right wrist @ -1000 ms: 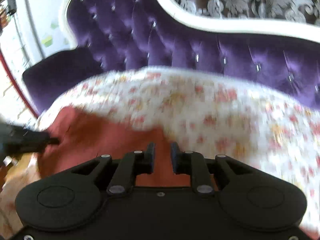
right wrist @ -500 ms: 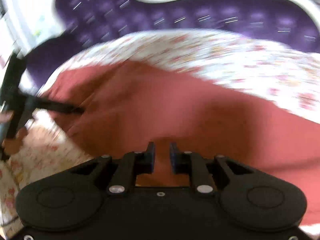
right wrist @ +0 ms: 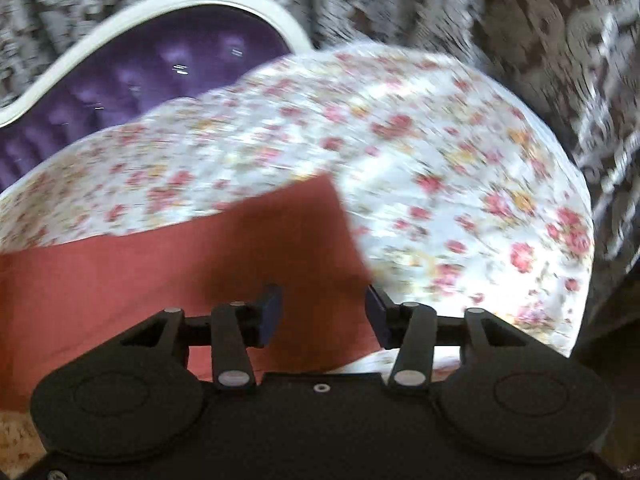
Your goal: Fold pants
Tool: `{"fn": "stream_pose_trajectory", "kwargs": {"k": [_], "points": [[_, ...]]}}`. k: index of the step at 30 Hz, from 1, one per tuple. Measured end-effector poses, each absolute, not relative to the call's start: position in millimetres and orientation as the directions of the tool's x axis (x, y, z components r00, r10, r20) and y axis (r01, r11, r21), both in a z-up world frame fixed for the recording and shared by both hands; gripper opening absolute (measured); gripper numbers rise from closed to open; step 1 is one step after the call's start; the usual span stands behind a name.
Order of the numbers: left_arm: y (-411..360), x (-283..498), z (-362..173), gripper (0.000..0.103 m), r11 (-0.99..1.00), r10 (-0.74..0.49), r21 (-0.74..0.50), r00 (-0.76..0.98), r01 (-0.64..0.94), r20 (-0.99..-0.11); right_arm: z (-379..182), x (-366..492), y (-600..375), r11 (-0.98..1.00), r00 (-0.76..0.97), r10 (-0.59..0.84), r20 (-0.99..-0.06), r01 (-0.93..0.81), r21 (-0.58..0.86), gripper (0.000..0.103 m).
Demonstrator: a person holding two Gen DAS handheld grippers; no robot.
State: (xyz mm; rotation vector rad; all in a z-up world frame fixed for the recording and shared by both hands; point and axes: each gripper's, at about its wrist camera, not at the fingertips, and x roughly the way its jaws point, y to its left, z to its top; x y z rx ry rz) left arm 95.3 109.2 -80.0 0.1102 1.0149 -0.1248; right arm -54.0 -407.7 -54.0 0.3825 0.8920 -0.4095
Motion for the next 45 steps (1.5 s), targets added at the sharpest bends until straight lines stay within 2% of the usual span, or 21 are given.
{"fn": "stream_pose_trajectory", "kwargs": {"k": [7, 9, 11, 13, 17, 22, 24, 25, 27, 28, 29, 38, 39, 40, 42, 43, 45], "points": [[107, 94, -80, 0.032, 0.986, -0.042, 0.049, 0.52, 0.161, -0.853, -71, -59, -427, 0.852, 0.533, -0.087, -0.842, 0.478, 0.214, 0.057], [107, 95, -80, 0.032, 0.985, -0.044, 0.048, 0.518, 0.163, -0.854, -70, -57, -425, 0.87, 0.525, -0.092, -0.846, 0.455, 0.188, 0.031], [107, 95, -80, 0.032, 0.984, -0.044, 0.051, 0.516, 0.169, -0.855, -66, -55, -419, 0.898, 0.53, -0.081, -0.844, 0.406, 0.169, 0.015], [107, 95, -80, 0.032, 0.982, -0.044, 0.056, 0.514, 0.178, -0.857, -57, -58, -411, 0.922, 0.531, -0.129, -0.837, 0.374, 0.095, 0.012], [108, 96, -80, 0.032, 0.979, -0.05, 0.061, 0.512, 0.197, -0.858, -61, -62, -427, 0.905, 0.51, -0.093, -0.855, 0.402, 0.141, 0.01], [105, 92, -79, 0.032, 0.966, -0.011, 0.123, 0.515, 0.226, -0.857, -62, -56, -422, 0.918, 0.491, -0.107, -0.865, 0.384, 0.104, 0.01], [101, 88, -77, 0.031, 0.96, -0.006, 0.138, 0.513, 0.243, -0.859, -57, -54, -423, 0.926, 0.516, -0.103, -0.85, 0.361, 0.108, 0.015], [101, 86, -75, 0.031, 0.96, -0.022, 0.125, 0.51, 0.252, -0.86, -54, -55, -425, 0.926, 0.544, -0.111, -0.832, 0.36, 0.112, 0.022], [98, 81, -71, 0.031, 0.961, -0.07, 0.08, 0.509, 0.266, -0.858, -46, -53, -432, 0.919, 0.587, -0.125, -0.8, 0.373, 0.13, 0.048], [96, 79, -68, 0.031, 0.96, -0.085, 0.069, 0.515, 0.273, -0.853, -44, -51, -436, 0.916, 0.609, -0.117, -0.785, 0.372, 0.152, 0.066], [92, 77, -66, 0.031, 0.956, -0.099, 0.066, 0.524, 0.286, -0.846, -44, -48, -440, 0.911, 0.628, -0.106, -0.771, 0.372, 0.177, 0.071], [78, 67, -88, 0.032, 0.93, -0.086, 0.104, 0.485, 0.352, -0.871, -77, -9, -465, 0.9, 0.589, -0.009, -0.808, 0.357, 0.251, 0.069], [79, 66, -89, 0.032, 0.933, -0.091, 0.094, 0.481, 0.347, -0.872, -77, -10, -464, 0.903, 0.604, -0.002, -0.797, 0.343, 0.258, 0.068], [81, 66, -89, 0.032, 0.937, -0.094, 0.086, 0.48, 0.34, -0.872, -77, -10, -462, 0.904, 0.611, 0.037, -0.79, 0.317, 0.287, 0.058], [84, 68, -88, 0.032, 0.947, -0.102, 0.063, 0.481, 0.316, -0.871, -77, -8, -456, 0.893, 0.61, 0.121, -0.783, 0.277, 0.355, 0.021], [85, 68, -88, 0.032, 0.951, -0.102, 0.057, 0.483, 0.304, -0.87, -79, -6, -453, 0.885, 0.607, 0.151, -0.78, 0.269, 0.381, 0.017], [83, 69, -88, 0.031, 0.956, -0.096, 0.057, 0.49, 0.288, -0.866, -71, -4, -438, 0.921, 0.607, 0.087, -0.79, 0.254, 0.297, 0.014]]}}
